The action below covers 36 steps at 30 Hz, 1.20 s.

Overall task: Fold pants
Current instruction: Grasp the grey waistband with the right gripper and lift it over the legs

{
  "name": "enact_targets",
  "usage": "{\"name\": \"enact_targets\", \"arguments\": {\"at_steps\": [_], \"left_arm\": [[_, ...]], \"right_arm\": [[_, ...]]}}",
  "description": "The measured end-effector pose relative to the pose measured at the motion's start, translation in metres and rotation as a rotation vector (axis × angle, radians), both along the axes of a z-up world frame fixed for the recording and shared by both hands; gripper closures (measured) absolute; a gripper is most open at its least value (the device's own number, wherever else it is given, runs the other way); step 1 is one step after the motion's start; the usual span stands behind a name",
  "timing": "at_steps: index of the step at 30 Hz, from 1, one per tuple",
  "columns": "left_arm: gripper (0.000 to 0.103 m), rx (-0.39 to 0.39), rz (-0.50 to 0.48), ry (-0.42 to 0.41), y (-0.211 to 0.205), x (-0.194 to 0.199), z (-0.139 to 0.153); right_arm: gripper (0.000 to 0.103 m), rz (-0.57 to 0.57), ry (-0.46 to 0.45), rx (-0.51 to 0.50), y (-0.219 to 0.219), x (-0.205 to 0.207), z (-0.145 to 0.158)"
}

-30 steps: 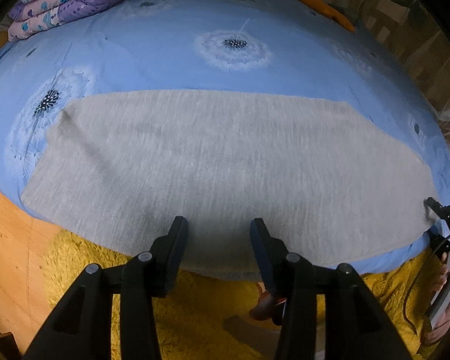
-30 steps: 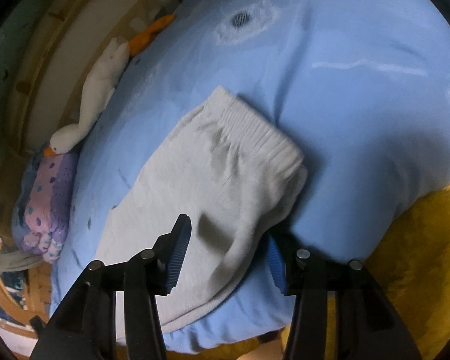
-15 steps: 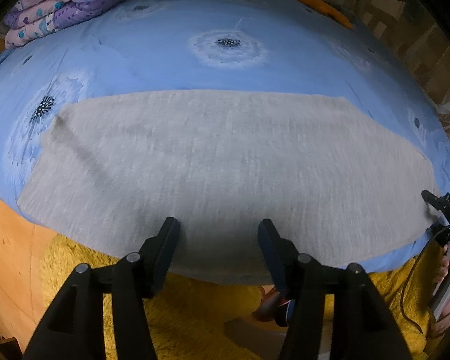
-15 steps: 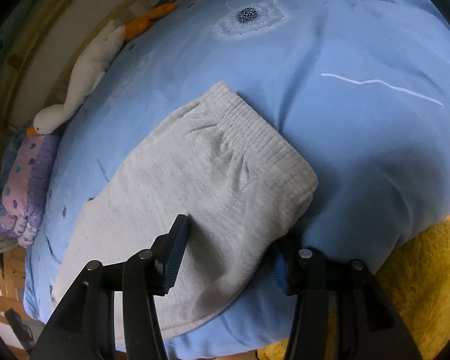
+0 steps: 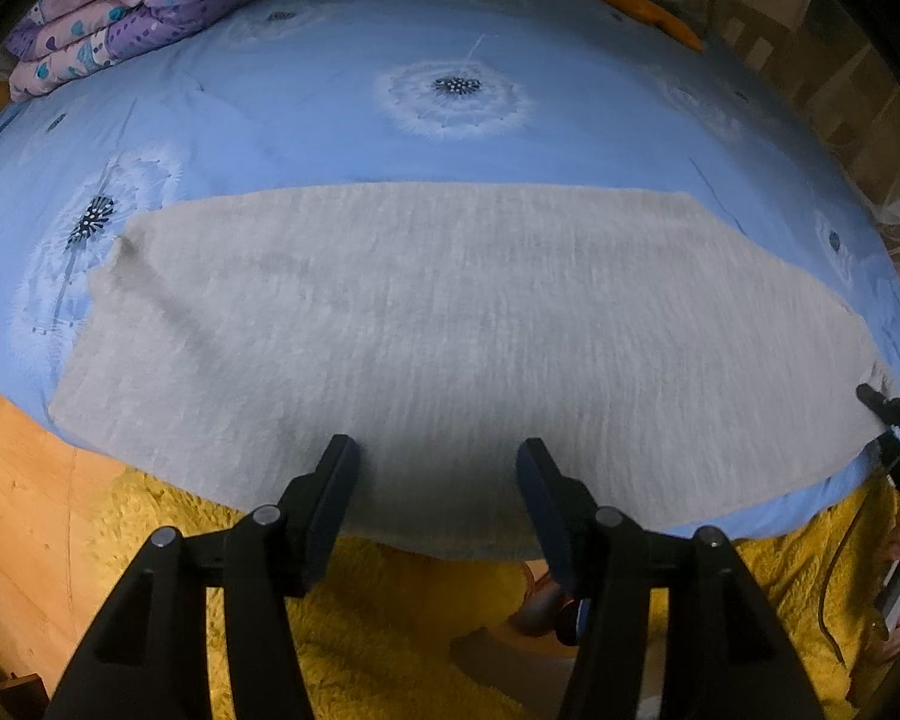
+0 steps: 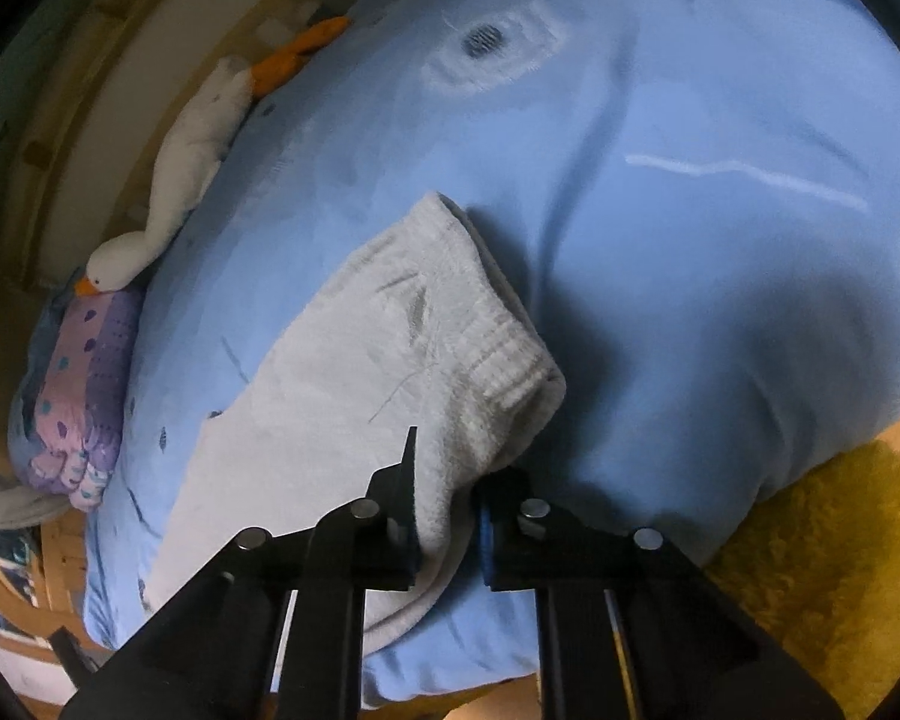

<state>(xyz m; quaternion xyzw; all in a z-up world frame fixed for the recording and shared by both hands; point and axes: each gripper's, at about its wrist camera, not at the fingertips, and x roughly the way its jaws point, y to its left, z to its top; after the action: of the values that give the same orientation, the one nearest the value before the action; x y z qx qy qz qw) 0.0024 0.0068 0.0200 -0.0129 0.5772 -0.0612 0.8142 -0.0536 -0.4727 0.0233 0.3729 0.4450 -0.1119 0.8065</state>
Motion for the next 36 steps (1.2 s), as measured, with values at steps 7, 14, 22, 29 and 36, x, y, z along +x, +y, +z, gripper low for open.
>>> {"name": "enact_targets", "arguments": {"at_steps": [7, 14, 22, 29, 36], "left_arm": [[0.044, -0.005, 0.029, -0.019, 0.01, 0.0, 0.005], [0.044, -0.016, 0.063, -0.034, 0.025, 0.005, 0.011], [0.044, -0.011, 0.091, -0.062, 0.045, 0.011, 0.025], [0.044, -0.001, 0.119, -0.072, 0.063, 0.015, 0.03], [0.044, 0.008, 0.137, -0.077, 0.079, 0.022, 0.032]], "right_arm": [[0.093, 0.102, -0.077, -0.127, 0.023, 0.007, 0.043], [0.093, 0.221, -0.148, -0.227, 0.06, 0.017, 0.078], [0.093, 0.365, -0.214, -0.273, 0.105, 0.033, 0.107], [0.093, 0.458, -0.246, -0.265, 0.142, 0.044, 0.119], [0.093, 0.563, -0.271, -0.243, 0.19, 0.056, 0.127]]}}
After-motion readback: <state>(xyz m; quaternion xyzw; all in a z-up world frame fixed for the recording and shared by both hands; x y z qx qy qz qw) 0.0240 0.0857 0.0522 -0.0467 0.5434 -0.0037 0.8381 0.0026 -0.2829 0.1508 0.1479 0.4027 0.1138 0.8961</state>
